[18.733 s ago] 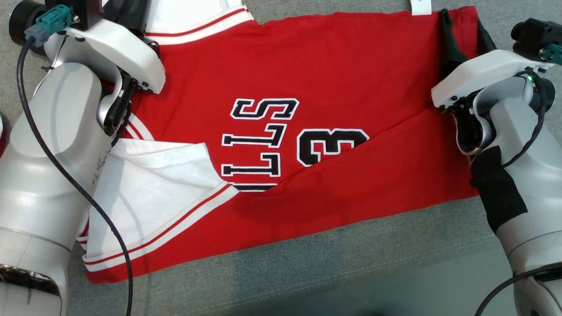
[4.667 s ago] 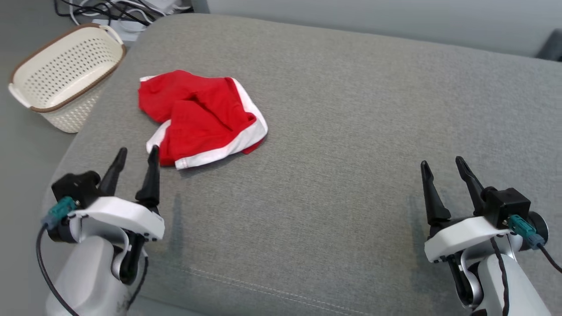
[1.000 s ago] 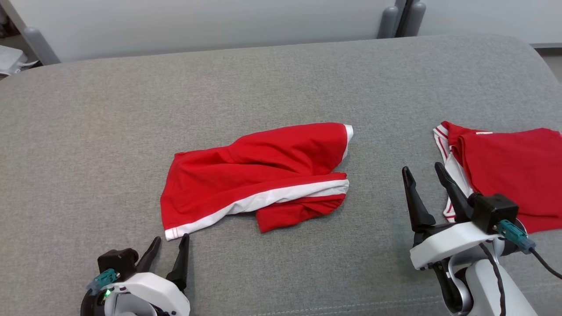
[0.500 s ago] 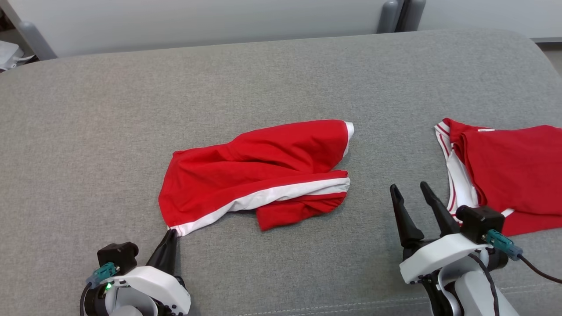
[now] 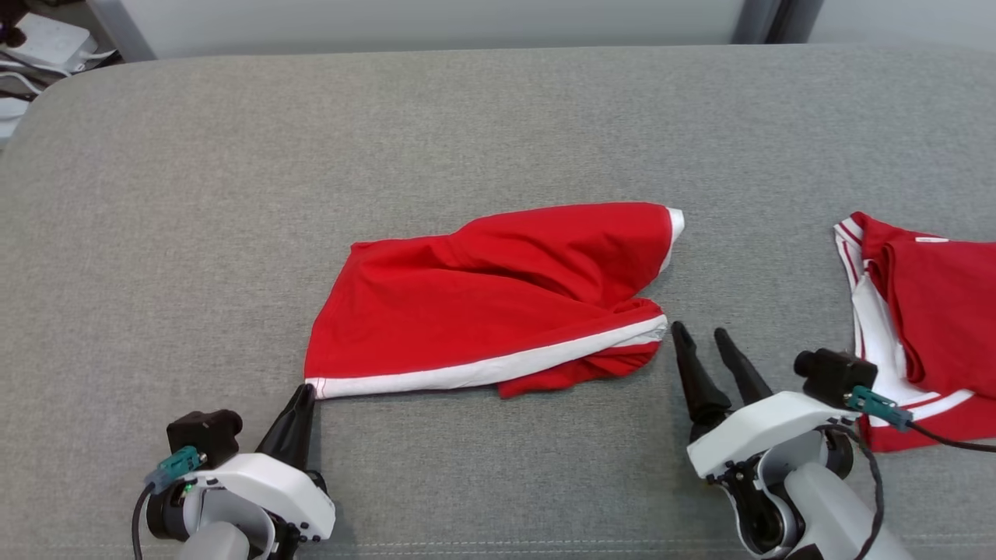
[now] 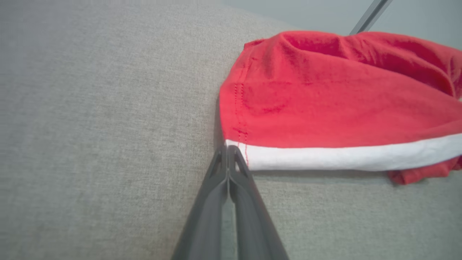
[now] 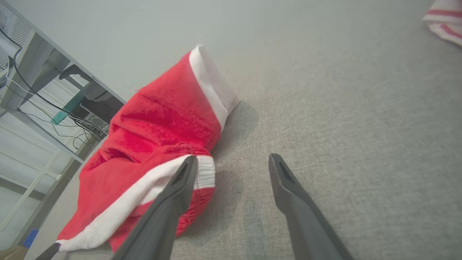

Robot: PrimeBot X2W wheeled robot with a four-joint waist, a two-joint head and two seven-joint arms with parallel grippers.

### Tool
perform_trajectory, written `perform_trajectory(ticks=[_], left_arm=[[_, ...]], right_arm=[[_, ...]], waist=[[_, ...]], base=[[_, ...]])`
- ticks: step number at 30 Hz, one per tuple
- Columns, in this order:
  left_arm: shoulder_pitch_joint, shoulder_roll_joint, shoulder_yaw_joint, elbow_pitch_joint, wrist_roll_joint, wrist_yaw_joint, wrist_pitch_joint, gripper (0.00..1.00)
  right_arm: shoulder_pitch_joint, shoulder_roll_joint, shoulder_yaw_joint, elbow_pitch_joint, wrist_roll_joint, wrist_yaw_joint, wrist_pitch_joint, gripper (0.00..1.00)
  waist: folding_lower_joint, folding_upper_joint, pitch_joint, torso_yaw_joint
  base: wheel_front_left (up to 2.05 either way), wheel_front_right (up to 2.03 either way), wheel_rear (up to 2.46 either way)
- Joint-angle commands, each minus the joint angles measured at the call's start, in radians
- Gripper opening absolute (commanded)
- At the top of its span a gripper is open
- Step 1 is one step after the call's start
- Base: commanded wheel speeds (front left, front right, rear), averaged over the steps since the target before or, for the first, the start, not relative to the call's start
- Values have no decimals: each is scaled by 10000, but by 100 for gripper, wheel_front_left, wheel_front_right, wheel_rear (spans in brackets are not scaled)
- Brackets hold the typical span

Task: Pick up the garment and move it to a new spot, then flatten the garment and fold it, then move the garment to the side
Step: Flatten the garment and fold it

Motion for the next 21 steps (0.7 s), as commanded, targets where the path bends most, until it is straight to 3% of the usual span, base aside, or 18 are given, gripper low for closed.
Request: perform_trajectory(ticks=[1, 6, 15, 19, 21], left_arm=[[-388, 285, 296, -246, -129, -71, -61, 0], [-431, 332, 398, -358, -98, -71, -61, 0], [-460, 367, 406, -381, -84, -71, -61, 0], [-484, 387, 413, -359, -69, -71, -61, 0], [-503, 397, 431, -344, -63, -71, -61, 0]], right_arm=[[-245, 61, 421, -6, 140, 0, -116, 100], [-535, 61, 1041, 209, 339, 0, -116, 100], [-662, 61, 1198, 79, 578, 0, -116, 81], [-674, 61, 1328, -136, 977, 0, -116, 78], [-694, 61, 1359, -185, 1128, 0, -116, 64]], waist=[[0, 0, 68, 133], [0, 0, 140, 268], [0, 0, 208, 342], [0, 0, 233, 371], [0, 0, 254, 381]], base=[[0, 0, 0], [0, 0, 0], [0, 0, 0], [0, 0, 0], [0, 0, 0]])
